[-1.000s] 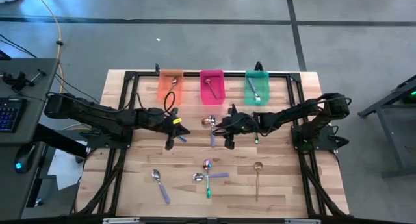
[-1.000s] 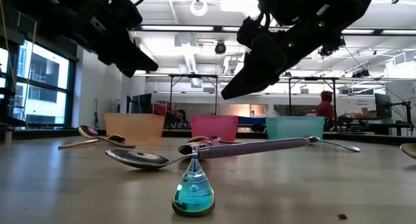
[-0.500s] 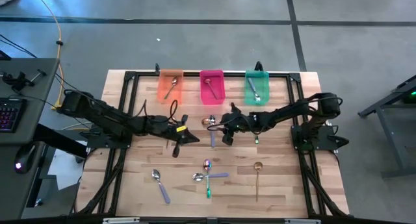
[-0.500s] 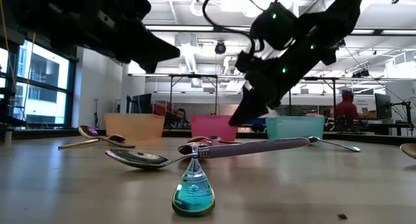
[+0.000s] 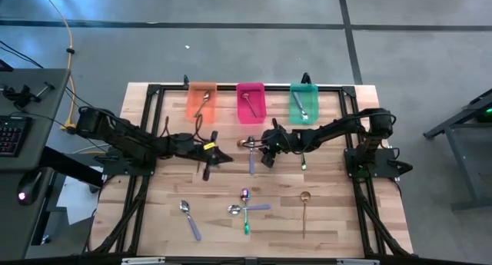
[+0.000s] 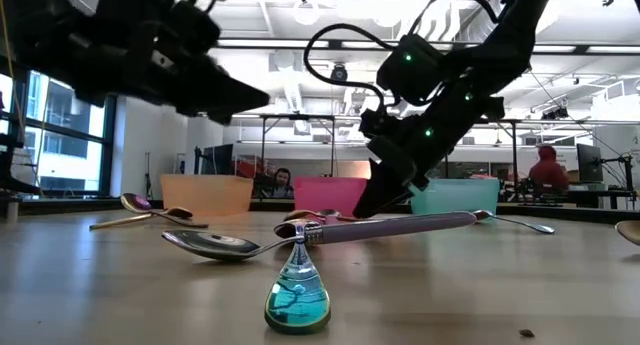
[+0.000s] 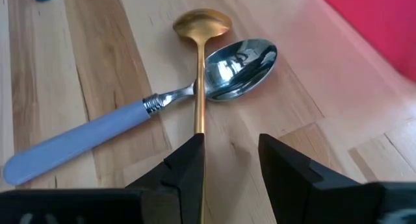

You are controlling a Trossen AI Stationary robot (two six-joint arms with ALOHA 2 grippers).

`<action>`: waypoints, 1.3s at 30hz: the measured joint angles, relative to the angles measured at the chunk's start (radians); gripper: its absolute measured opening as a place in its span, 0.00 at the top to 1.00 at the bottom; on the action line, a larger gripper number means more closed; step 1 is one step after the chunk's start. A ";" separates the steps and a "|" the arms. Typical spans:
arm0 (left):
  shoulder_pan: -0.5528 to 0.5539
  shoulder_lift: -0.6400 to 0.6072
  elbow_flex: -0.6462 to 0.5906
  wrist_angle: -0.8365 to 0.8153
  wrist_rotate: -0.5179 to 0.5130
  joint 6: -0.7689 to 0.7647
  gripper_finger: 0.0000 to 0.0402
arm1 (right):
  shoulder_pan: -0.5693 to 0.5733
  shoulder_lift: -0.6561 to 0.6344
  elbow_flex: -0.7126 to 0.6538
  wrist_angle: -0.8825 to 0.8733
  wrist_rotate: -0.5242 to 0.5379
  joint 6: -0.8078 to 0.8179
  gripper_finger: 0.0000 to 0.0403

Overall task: Sort silverware by color (type)
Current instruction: Put the middle top yellow spoon into the pink bin

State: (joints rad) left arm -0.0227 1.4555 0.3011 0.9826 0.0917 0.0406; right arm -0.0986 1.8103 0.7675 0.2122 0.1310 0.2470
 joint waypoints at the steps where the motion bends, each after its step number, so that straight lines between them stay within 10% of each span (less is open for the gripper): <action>1: 0.005 0.000 -0.022 0.034 0.000 -0.008 1.00 | -0.001 0.000 0.000 -0.002 0.000 0.000 0.67; 39: 0.195 0.000 -0.163 0.221 -0.007 -0.031 1.00 | 0.036 -0.003 0.148 -0.333 -0.003 0.026 0.71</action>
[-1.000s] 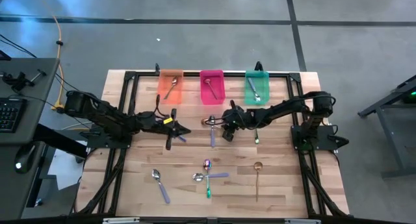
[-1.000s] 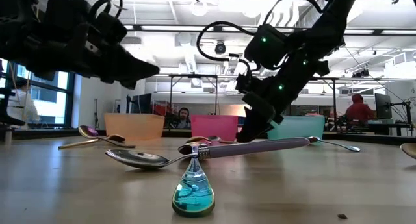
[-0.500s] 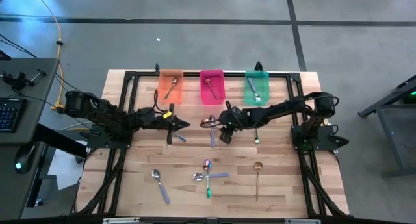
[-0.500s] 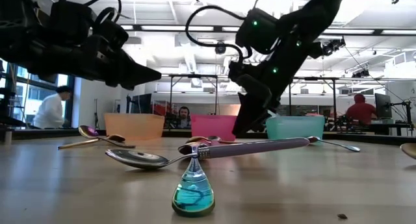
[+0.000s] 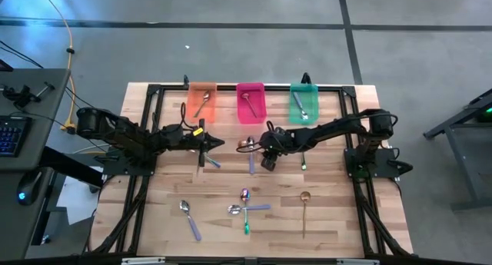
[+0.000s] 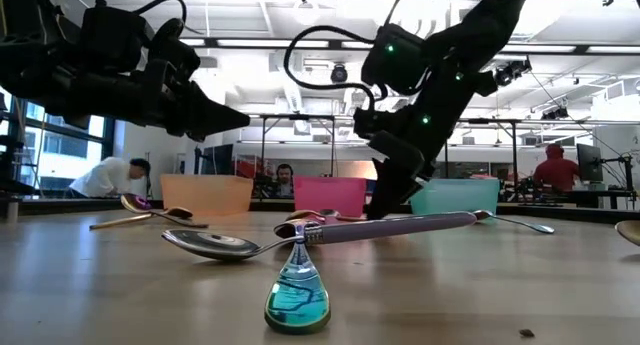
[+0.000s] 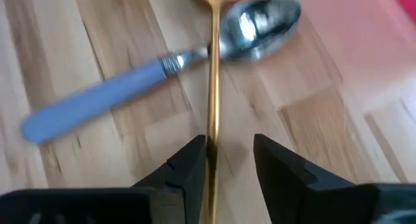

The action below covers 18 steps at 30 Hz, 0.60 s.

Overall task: Sort silverware by color (type)
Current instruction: Put the middle top yellow spoon into the pink bin

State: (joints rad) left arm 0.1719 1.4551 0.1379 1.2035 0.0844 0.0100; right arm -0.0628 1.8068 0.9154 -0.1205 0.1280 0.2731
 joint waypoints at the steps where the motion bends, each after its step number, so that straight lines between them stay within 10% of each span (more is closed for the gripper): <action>1: 0.000 0.000 0.000 -0.001 0.000 0.006 1.00 | 0.000 0.009 0.001 0.003 0.000 -0.005 0.72; 18: 0.000 0.000 0.001 -0.032 0.000 0.027 1.00 | -0.003 0.037 0.003 -0.015 -0.021 -0.007 0.71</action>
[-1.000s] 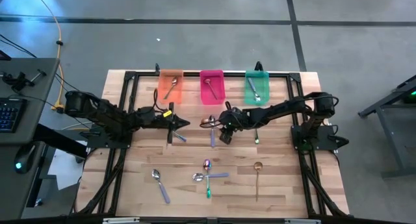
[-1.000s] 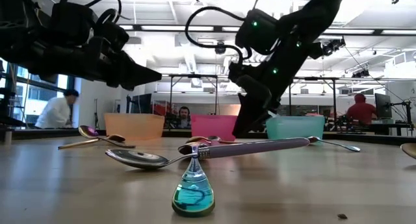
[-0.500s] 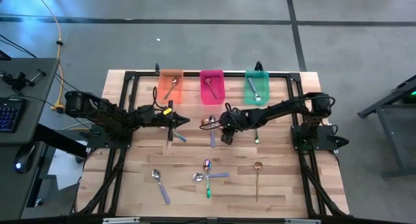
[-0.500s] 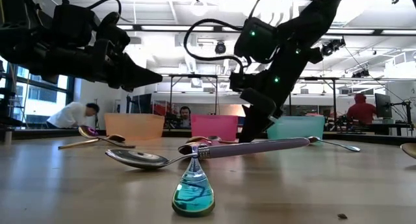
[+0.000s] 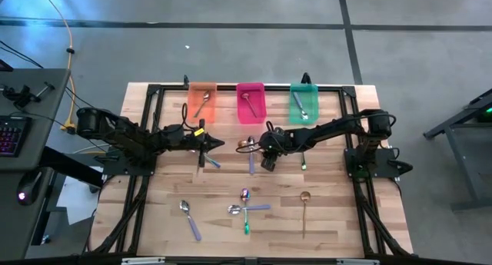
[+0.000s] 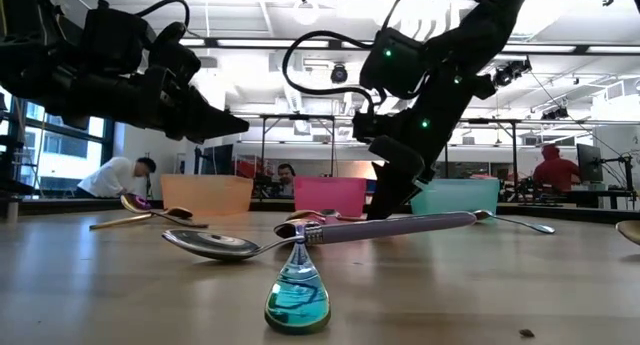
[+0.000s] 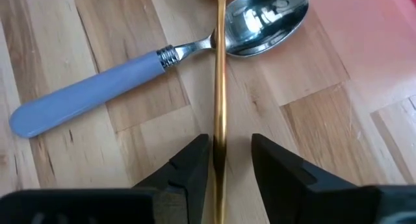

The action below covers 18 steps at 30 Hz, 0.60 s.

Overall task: Sort silverware by color (type)
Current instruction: Put the middle top yellow spoon into the pink bin

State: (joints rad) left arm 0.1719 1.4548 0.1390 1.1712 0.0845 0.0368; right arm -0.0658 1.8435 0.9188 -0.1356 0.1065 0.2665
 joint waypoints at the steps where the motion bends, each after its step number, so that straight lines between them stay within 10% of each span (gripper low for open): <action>1: 0.000 0.000 0.000 0.000 0.000 0.000 1.00 | 0.000 0.000 0.000 0.000 -0.002 0.001 0.71; 18: -0.003 0.000 0.000 0.000 0.001 -0.019 1.00 | 0.000 0.002 -0.002 -0.001 -0.013 0.003 0.94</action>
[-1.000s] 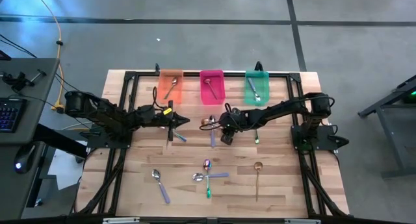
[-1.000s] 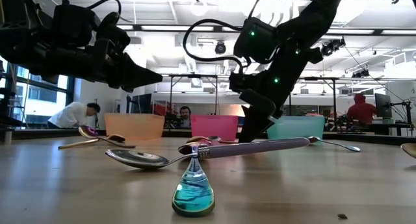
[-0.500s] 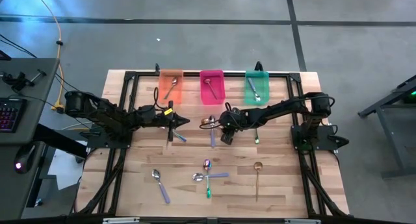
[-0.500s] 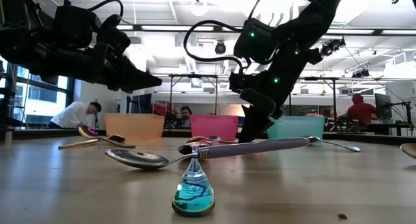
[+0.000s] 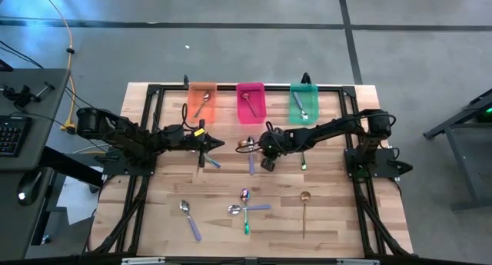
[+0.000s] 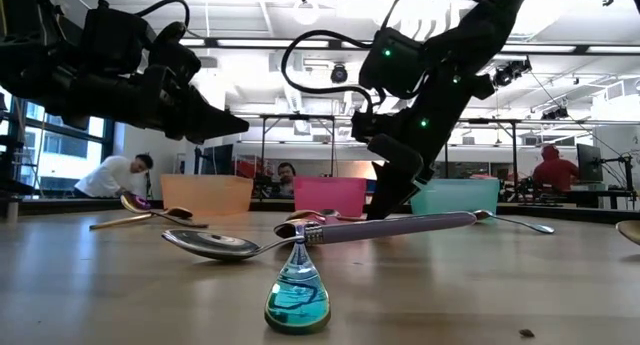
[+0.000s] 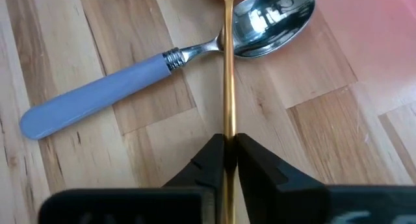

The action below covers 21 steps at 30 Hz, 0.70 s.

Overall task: Sort silverware by color (type)
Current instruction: Put the middle top yellow spoon into the pink bin

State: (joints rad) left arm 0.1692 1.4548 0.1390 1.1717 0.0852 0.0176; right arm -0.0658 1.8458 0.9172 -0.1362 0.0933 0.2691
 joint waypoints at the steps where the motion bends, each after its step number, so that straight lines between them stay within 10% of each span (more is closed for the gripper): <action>1: 0.000 0.000 0.000 0.000 0.000 -0.004 1.00 | 0.000 -0.001 0.000 0.001 0.000 0.000 0.95; 21: 0.000 0.000 0.000 -0.005 0.000 0.005 1.00 | -0.022 -0.171 -0.004 0.070 -0.042 0.017 0.99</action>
State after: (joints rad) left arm 0.1692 1.4548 0.1390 1.1671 0.0853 0.0225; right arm -0.0882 1.6744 0.9129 -0.0660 0.0517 0.2866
